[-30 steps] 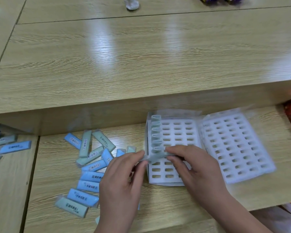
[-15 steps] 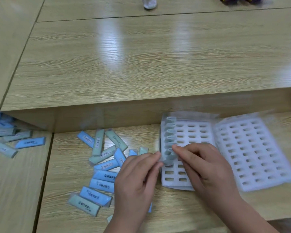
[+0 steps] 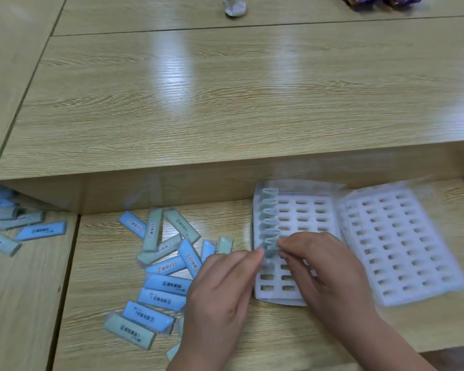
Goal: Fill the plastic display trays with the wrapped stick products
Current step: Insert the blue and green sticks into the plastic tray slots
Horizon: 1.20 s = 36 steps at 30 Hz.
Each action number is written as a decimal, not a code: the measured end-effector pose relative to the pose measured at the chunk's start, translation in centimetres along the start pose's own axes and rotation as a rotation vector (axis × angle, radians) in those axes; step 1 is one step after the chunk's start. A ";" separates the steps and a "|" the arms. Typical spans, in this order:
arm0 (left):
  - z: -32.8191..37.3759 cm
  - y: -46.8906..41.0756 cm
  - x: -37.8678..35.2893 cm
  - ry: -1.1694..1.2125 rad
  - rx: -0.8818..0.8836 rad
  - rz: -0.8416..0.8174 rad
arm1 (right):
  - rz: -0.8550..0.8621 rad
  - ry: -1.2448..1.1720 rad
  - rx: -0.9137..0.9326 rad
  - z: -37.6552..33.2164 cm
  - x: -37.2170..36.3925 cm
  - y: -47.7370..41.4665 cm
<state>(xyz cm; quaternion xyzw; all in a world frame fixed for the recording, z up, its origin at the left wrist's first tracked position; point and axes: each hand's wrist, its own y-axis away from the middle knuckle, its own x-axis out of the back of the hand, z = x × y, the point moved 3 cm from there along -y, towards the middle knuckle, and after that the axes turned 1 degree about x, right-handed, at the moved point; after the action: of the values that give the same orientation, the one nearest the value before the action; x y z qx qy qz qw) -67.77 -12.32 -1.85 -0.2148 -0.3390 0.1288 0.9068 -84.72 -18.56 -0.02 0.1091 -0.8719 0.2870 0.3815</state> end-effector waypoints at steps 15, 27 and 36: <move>0.9 -0.2 -1.0 0.096 0.085 -0.008 | 0.000 -0.071 -0.058 0.3 -0.3 0.5; 1.0 0.0 -1.1 0.086 0.105 -0.048 | -0.038 -0.260 -0.149 0.1 0.6 -0.2; -1.1 4.7 6.8 -0.099 0.432 0.201 | -0.011 -0.134 -0.084 -5.5 2.6 2.0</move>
<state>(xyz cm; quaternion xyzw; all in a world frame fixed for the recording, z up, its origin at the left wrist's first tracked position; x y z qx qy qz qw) -62.40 -5.95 -1.01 -0.0420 -0.3246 0.2983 0.8966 -84.07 -13.64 4.04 0.1166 -0.9061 0.2403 0.3281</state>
